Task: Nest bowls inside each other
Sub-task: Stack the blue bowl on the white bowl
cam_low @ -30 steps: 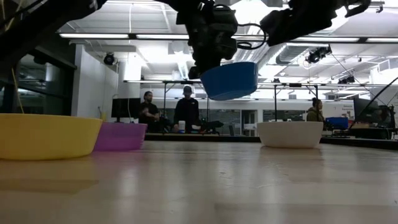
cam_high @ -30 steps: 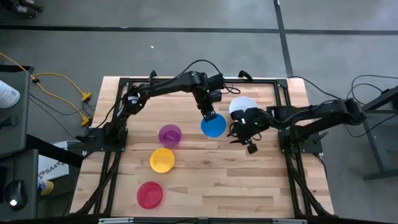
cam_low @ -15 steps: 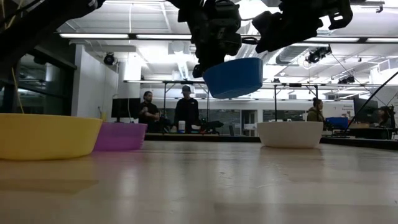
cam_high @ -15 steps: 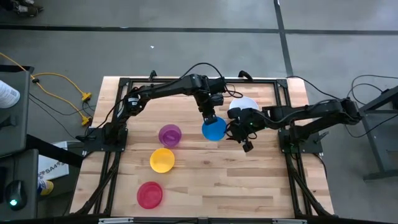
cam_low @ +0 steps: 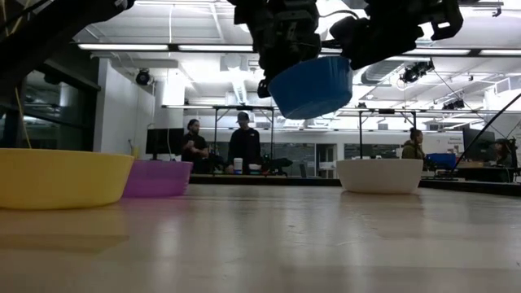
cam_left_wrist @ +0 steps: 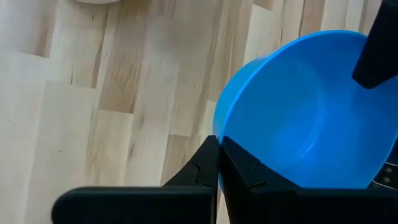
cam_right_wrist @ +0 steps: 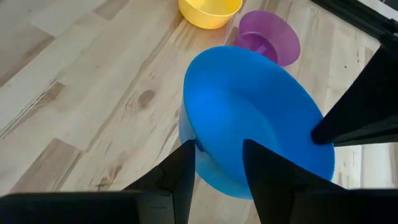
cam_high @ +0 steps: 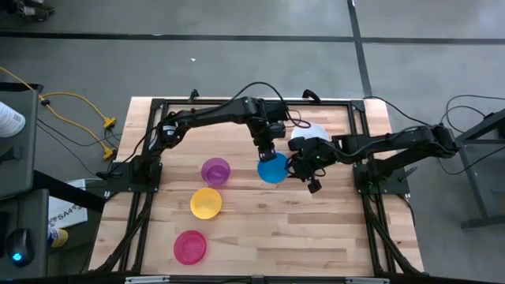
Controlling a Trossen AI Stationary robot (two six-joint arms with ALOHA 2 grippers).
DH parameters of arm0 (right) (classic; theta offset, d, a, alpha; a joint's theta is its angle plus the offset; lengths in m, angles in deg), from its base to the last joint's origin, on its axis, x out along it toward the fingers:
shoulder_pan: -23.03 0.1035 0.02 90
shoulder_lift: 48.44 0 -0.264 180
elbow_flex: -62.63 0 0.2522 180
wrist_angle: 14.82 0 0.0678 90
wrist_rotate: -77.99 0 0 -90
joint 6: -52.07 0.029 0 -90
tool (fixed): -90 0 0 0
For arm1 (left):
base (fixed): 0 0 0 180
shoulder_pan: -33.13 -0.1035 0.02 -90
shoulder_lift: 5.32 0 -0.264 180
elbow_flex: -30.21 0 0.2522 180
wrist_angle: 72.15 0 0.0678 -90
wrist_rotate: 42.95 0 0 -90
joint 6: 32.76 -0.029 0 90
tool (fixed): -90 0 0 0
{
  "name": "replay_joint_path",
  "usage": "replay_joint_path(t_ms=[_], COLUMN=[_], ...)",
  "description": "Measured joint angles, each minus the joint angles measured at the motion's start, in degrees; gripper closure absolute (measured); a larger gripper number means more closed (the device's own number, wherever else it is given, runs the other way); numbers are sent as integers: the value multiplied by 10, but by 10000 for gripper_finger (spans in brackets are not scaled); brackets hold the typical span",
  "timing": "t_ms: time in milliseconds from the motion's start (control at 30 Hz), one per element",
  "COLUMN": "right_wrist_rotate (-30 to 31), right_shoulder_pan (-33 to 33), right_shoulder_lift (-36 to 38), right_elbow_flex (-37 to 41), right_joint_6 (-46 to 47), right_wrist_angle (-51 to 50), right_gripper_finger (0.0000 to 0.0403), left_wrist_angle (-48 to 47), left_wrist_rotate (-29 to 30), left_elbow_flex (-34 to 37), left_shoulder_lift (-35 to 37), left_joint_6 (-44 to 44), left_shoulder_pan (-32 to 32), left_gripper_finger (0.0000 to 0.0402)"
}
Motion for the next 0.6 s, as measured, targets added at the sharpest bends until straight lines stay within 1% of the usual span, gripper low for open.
replay_joint_path(t_ms=[233, 367, 600], right_wrist_rotate=[-6, -21, -31], right_shoulder_pan=[0, 0, 0], right_shoulder_lift=[0, 0, -20], right_elbow_flex=[0, 0, 0], right_joint_6=[3, 9, 11], right_wrist_angle=[-1, -2, -4], right_gripper_finger=[275, 275, 275], left_wrist_angle=[2, 3, -7], left_wrist_rotate=[0, 0, -3], left_elbow_flex=[0, 0, 0], left_shoulder_lift=[0, 0, 0], left_joint_6=[0, 0, 0], left_shoulder_pan=[4, 7, 7], left_gripper_finger=[401, 401, 401])
